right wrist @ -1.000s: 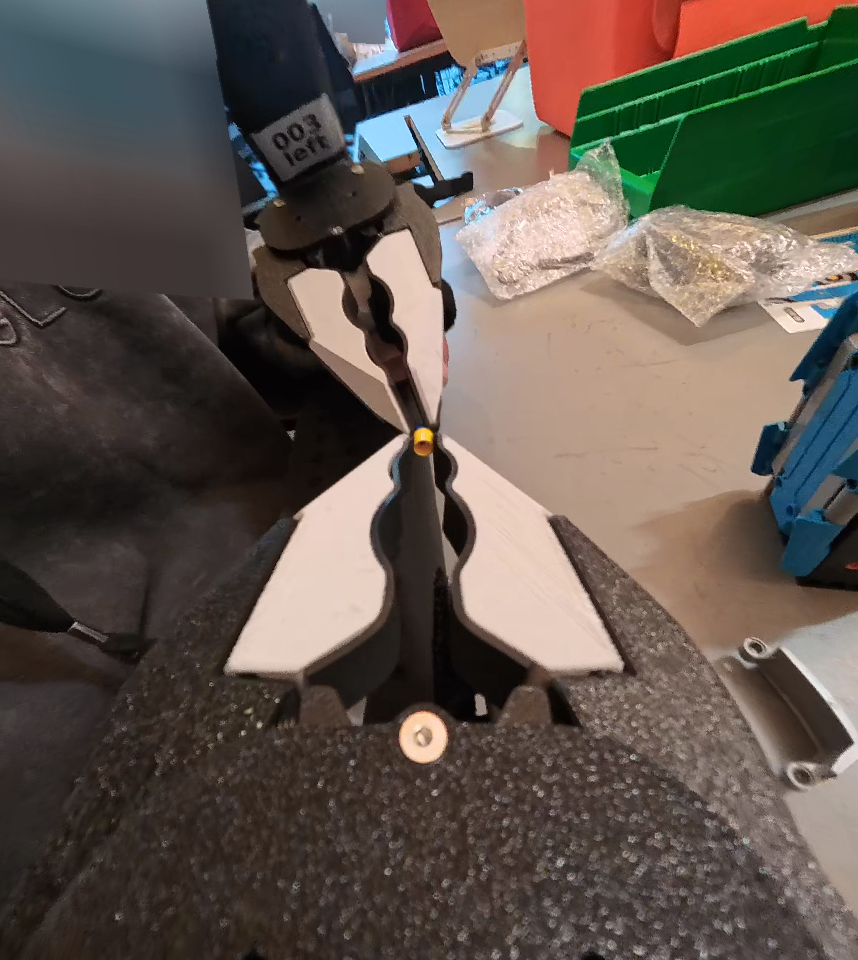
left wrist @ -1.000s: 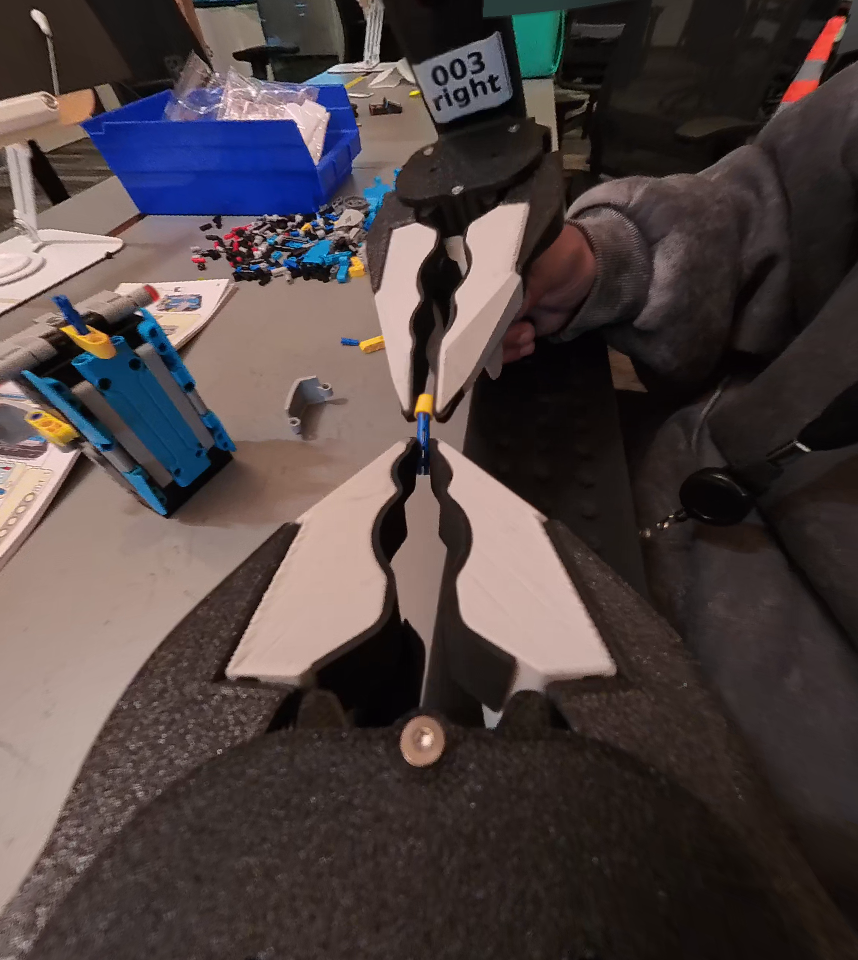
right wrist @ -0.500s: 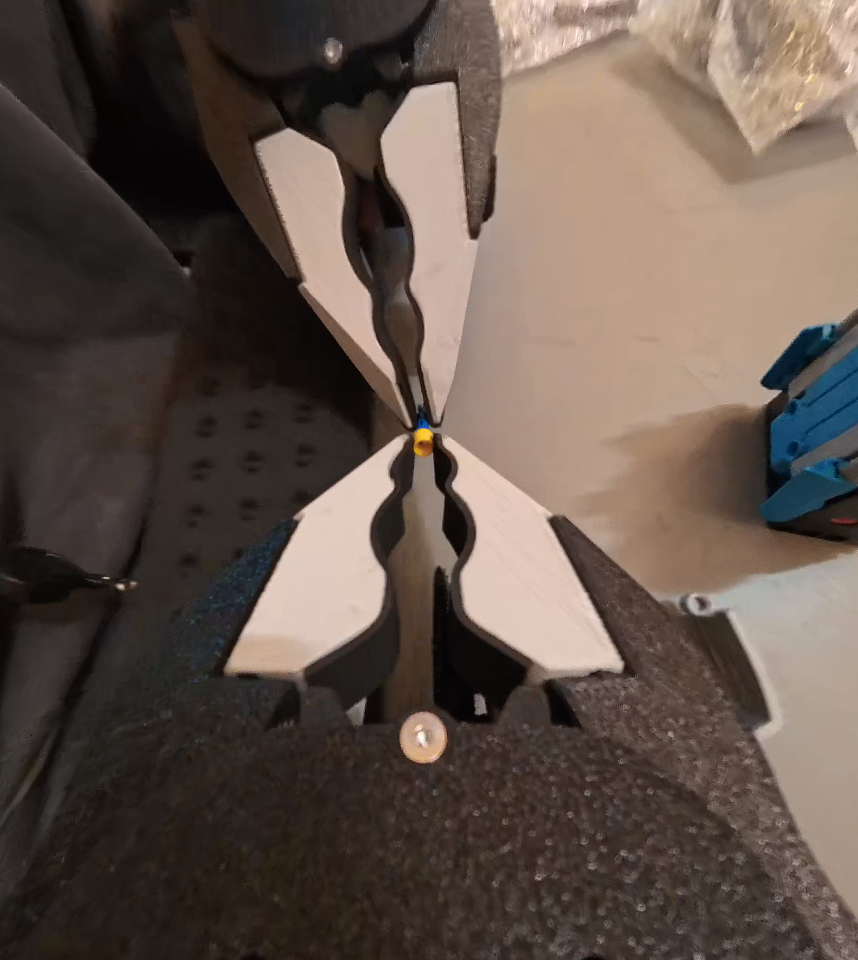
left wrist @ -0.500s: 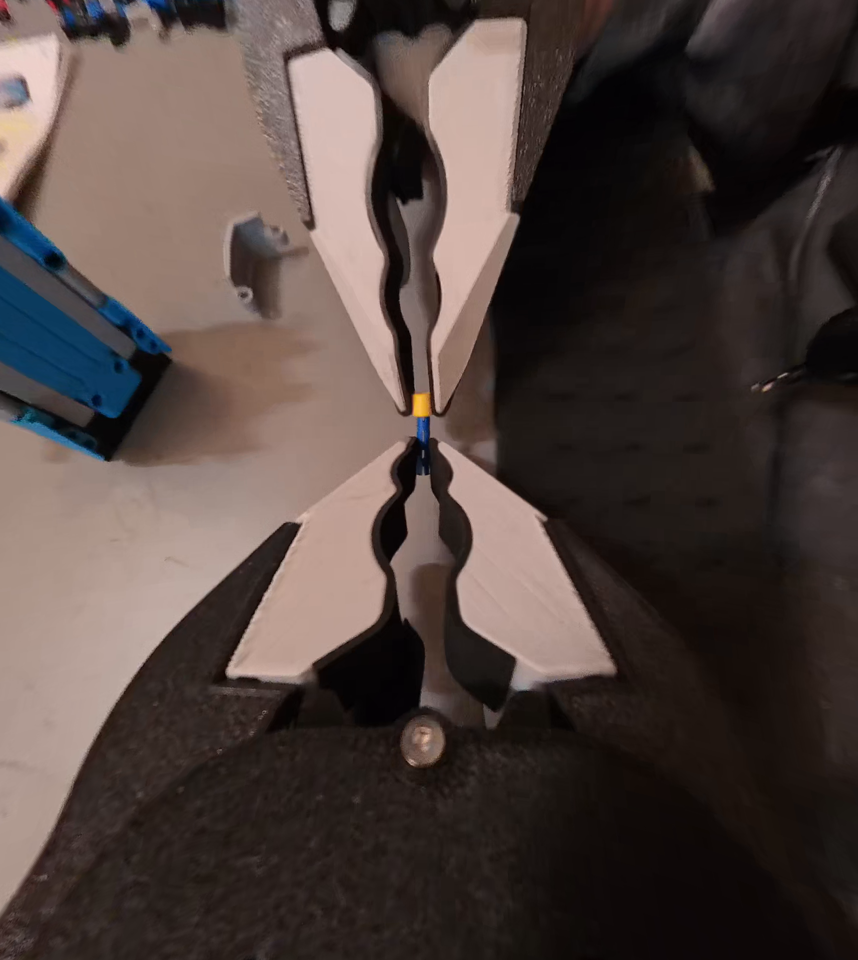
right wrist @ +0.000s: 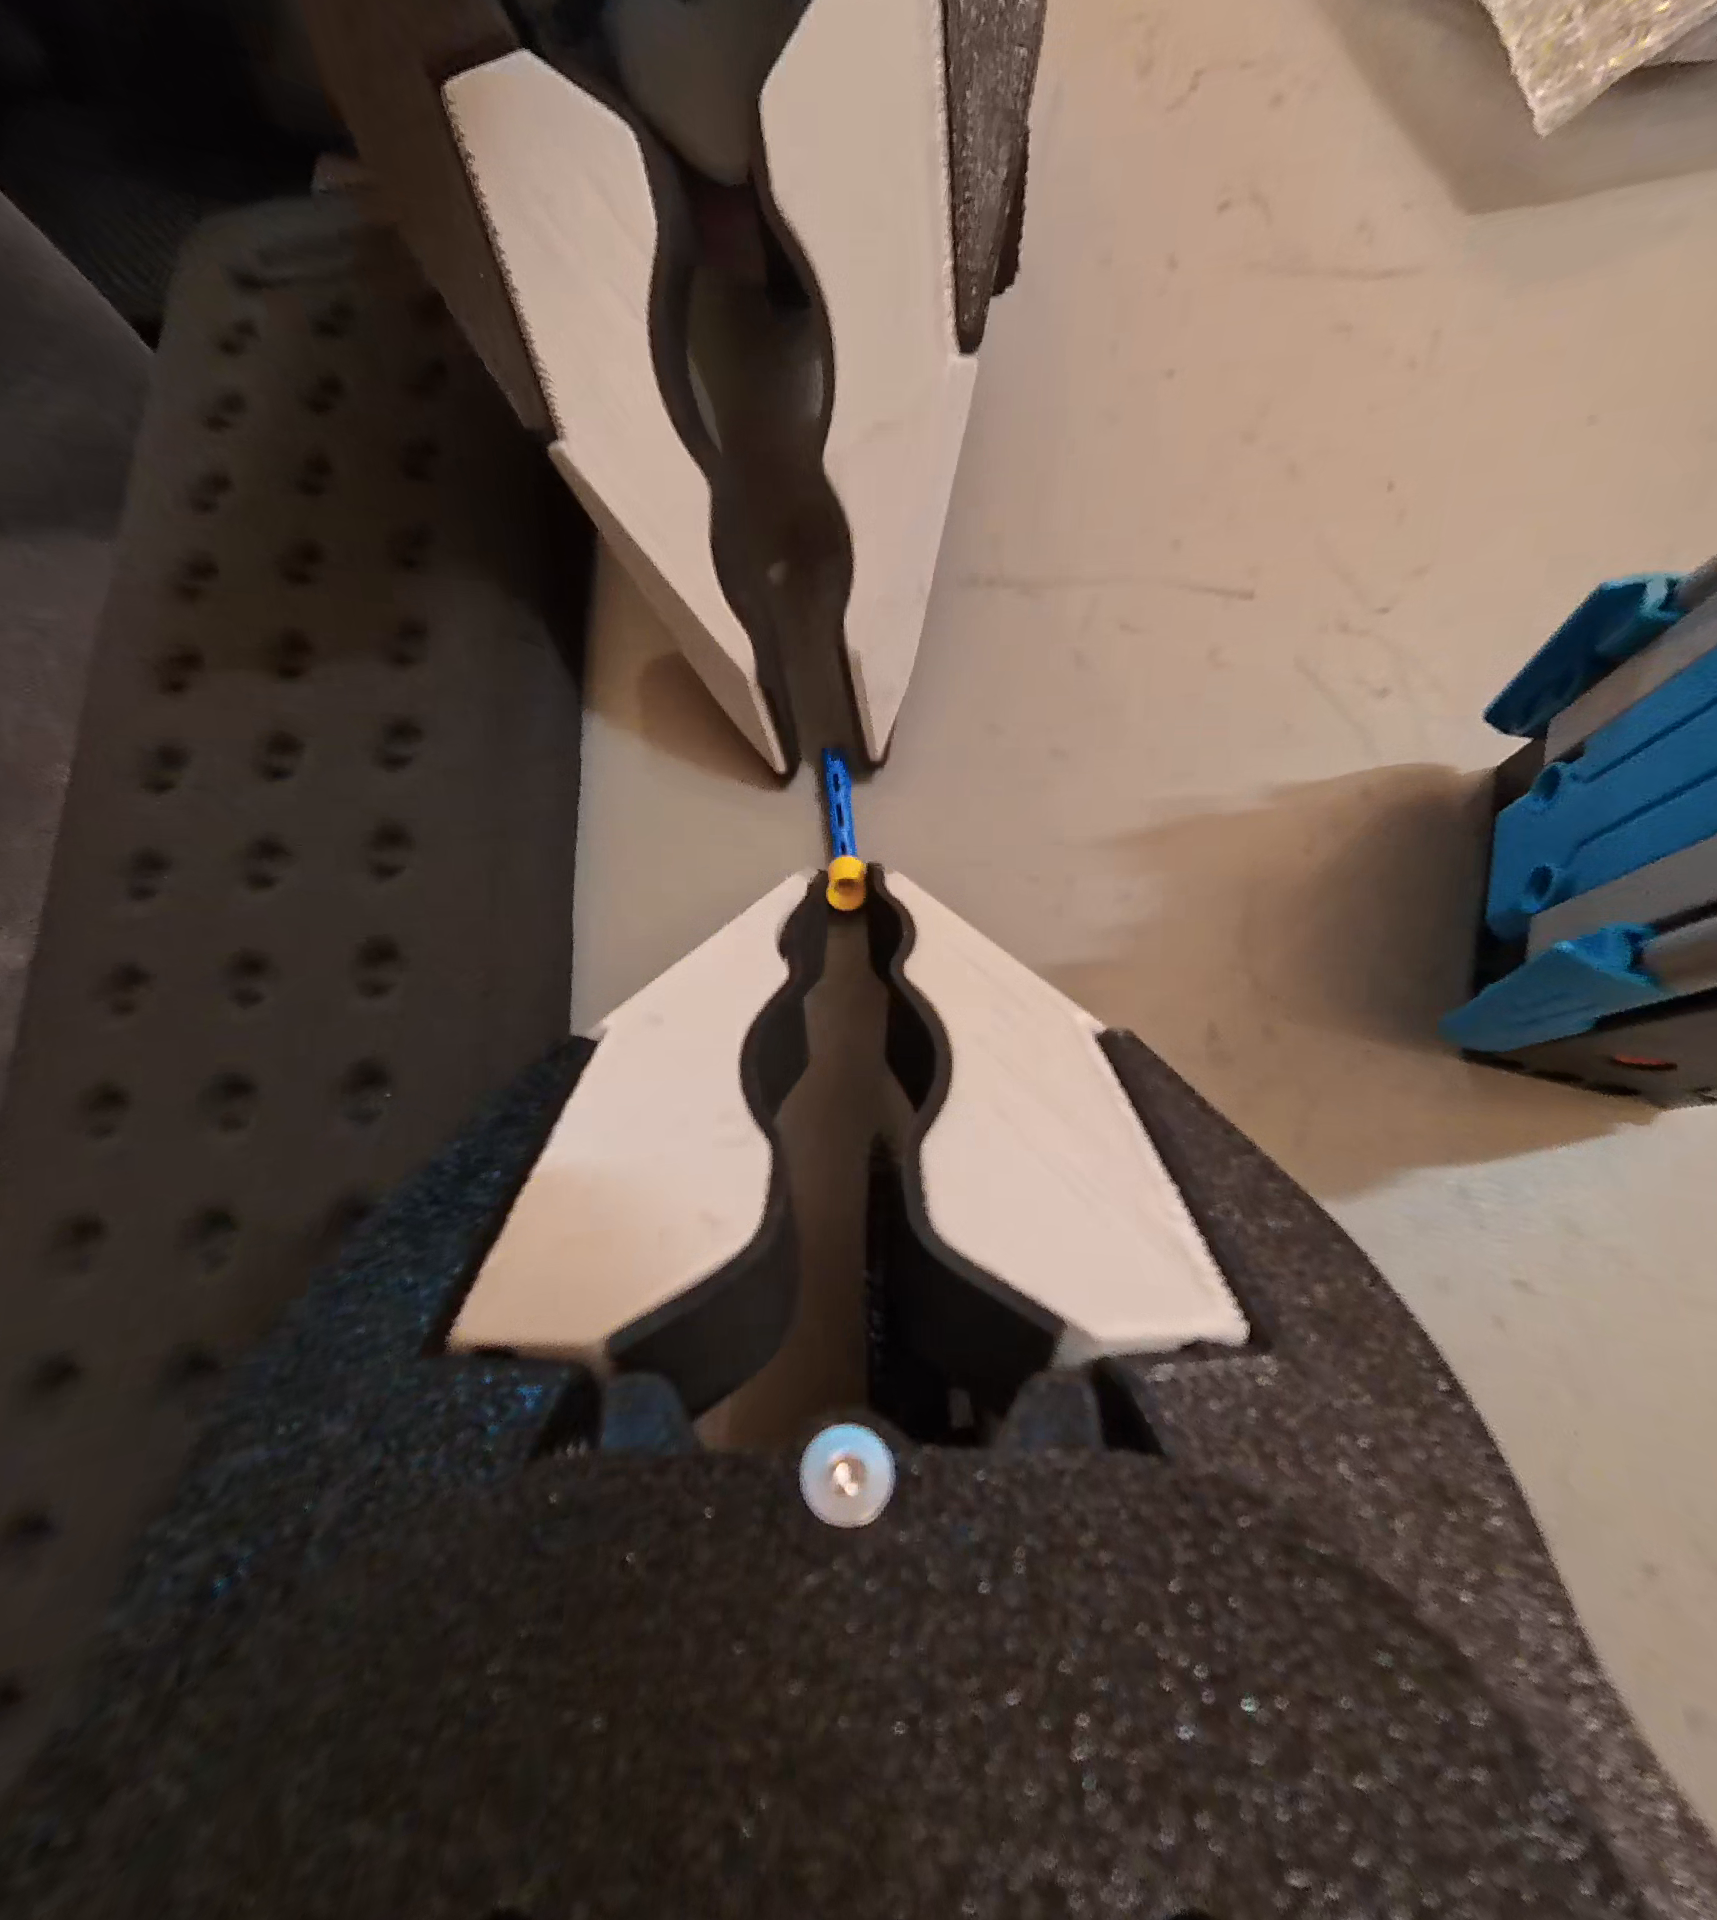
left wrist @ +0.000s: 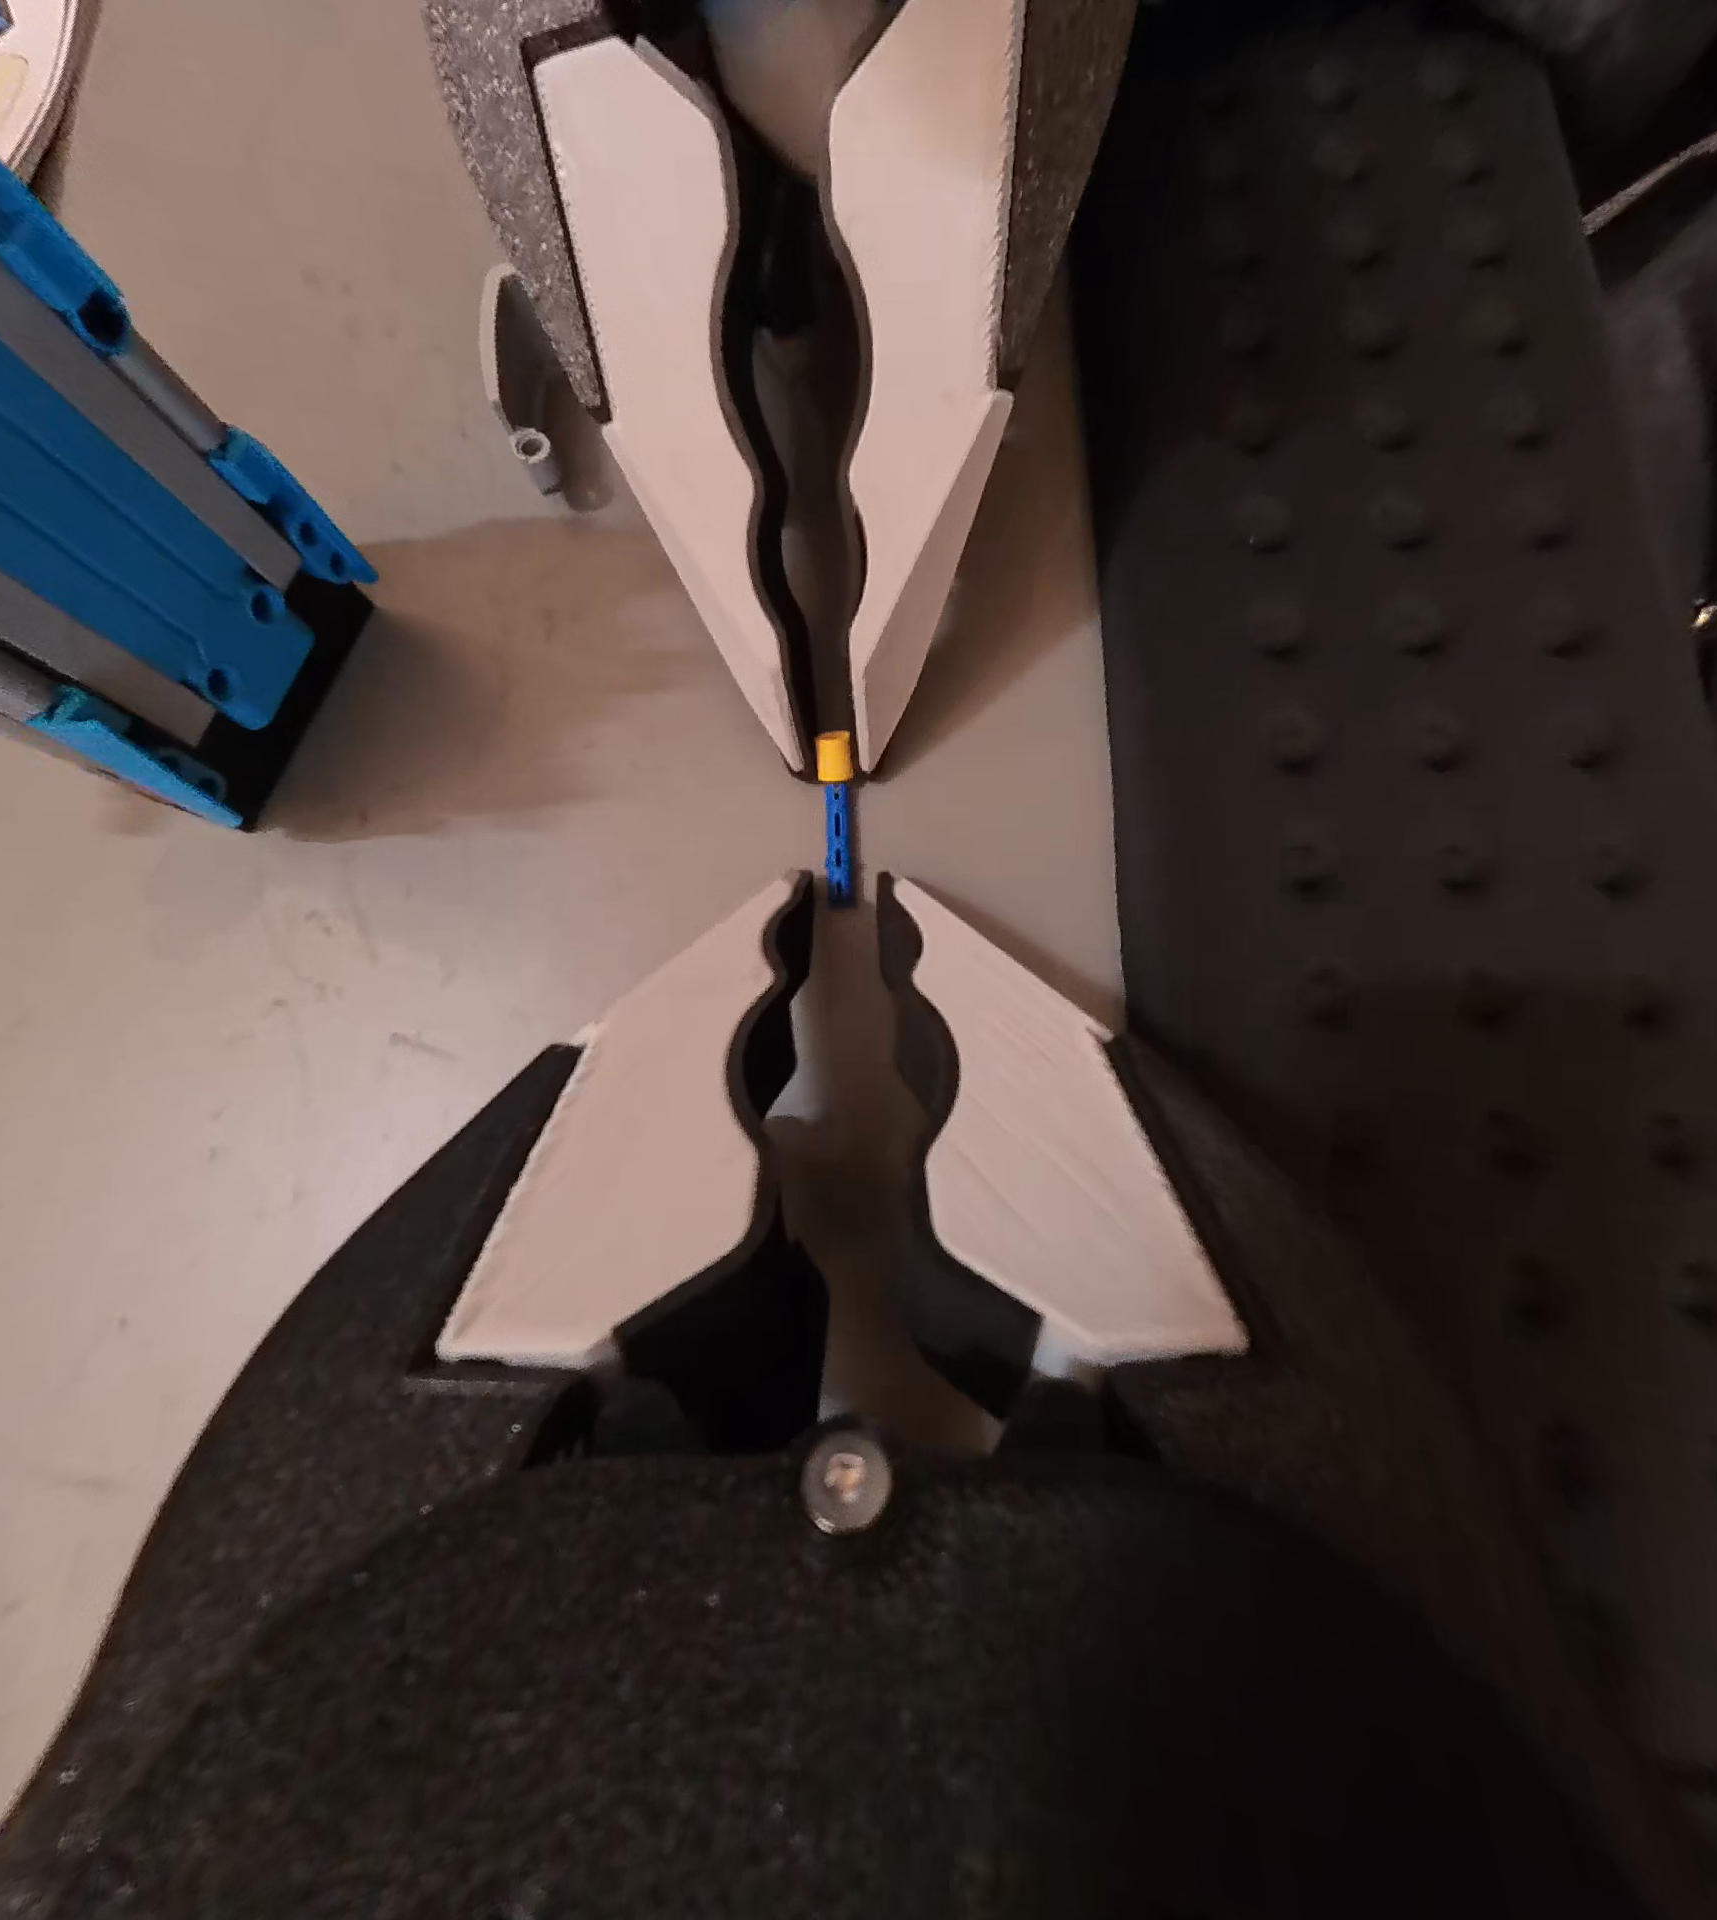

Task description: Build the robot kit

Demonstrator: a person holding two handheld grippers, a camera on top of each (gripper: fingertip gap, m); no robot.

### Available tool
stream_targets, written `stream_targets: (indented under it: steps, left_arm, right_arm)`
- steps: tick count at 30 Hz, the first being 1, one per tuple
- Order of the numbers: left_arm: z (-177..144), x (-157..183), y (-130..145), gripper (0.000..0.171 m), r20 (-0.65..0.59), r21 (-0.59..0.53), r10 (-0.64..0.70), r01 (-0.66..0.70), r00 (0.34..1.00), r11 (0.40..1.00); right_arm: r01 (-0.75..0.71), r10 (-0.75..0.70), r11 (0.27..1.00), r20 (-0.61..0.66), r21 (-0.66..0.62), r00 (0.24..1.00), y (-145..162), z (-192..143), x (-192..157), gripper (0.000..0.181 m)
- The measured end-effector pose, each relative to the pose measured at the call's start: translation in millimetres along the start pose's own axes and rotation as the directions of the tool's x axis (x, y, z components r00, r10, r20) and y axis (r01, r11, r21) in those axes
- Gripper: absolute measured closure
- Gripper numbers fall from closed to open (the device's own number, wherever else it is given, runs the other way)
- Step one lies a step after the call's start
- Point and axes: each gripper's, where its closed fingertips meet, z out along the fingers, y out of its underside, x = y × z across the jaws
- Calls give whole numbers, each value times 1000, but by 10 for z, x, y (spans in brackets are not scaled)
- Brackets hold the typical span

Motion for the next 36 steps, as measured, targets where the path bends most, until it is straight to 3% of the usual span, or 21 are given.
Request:
stream_targets:
  steps: [7, 15, 18, 22, 27, 29, 36]
  left_arm:
    - [29, 35, -20, 167, -52, -4, -13, 13, 999, 1000]
    - [7, -36, -68, 170, 98, 28, 78, -81, 992, 996]
    - [-17, -37, -100, 169, 109, 52, 82, -88, 991, 995]
    - [14, 13, -30, 169, 94, 4, 112, -113, 989, 994]
    - [0, 34, -25, 168, 23, 12, 16, -16, 1000, 1000]
    - [4, 16, -37, 154, 23, 15, -2, 2, 1000, 1000]
    - [69, 1, -80, 150, -11, 8, -27, 27, 1000, 1000]
  right_arm:
    - [-12, 12, 1000, 3, 7, 1000, -7, 3, 4, 174]
    - [-94, 93, 995, 59, 19, 994, -9, -9, 11, 174]
    - [-111, 108, 993, 62, 33, 992, -26, -24, 27, 174]
    - [-101, 100, 995, 41, 22, 994, -3, -17, 39, 174]
    - [-108, 107, 994, 49, 22, 993, -3, -18, 35, 174]
    - [-109, 108, 994, 49, 22, 993, -3, -19, 35, 174]
    - [-114, 113, 993, 52, 22, 992, -2, -19, 32, 174]
